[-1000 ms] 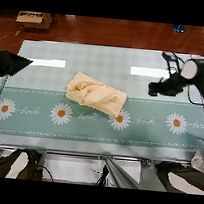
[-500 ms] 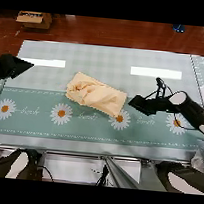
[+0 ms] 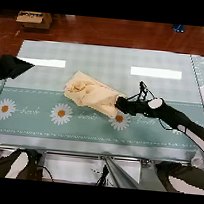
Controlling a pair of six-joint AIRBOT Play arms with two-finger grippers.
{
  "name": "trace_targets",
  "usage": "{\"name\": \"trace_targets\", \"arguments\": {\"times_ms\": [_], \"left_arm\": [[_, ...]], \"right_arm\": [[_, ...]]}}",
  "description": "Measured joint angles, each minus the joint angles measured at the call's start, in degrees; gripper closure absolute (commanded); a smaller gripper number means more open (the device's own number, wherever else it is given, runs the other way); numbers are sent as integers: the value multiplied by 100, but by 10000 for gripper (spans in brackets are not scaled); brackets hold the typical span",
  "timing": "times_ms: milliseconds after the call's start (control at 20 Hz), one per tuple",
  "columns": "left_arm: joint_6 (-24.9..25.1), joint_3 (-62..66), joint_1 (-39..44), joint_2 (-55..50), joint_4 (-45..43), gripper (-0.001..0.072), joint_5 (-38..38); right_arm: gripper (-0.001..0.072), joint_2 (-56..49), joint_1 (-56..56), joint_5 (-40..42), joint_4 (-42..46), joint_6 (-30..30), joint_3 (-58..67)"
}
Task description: Fold the shirts.
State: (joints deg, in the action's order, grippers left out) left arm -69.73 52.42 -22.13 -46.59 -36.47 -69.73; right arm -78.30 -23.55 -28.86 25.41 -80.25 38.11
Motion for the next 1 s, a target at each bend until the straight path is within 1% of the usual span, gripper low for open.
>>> {"name": "trace_targets", "arguments": {"times_ms": [100,200,350,450,650,750,850,1000], "left_arm": [[0,0,0,-37,-17,688,0],[0,-4,0,-109,-105,688,13],[2,-7,11,-254,-214,688,4],[2,-9,50,-350,-256,688,-9],[39,-22,168,-568,-299,688,33],[111,-24,238,-693,-304,688,37],[195,-24,306,-835,-319,688,52],[323,-24,396,-1082,-321,688,55]], "right_arm": [[687,153,111,-219,-111,367,181],[687,522,415,-691,120,505,444],[687,1316,1182,-1668,721,192,999],[687,1834,1825,-2632,1091,-28,1491],[687,2632,3261,-4463,2210,-466,2658],[687,2837,4065,-5259,2846,-518,3261],[687,2942,4881,-5932,3541,-444,3777],[687,3014,6030,-6478,4529,-380,4253]]}}
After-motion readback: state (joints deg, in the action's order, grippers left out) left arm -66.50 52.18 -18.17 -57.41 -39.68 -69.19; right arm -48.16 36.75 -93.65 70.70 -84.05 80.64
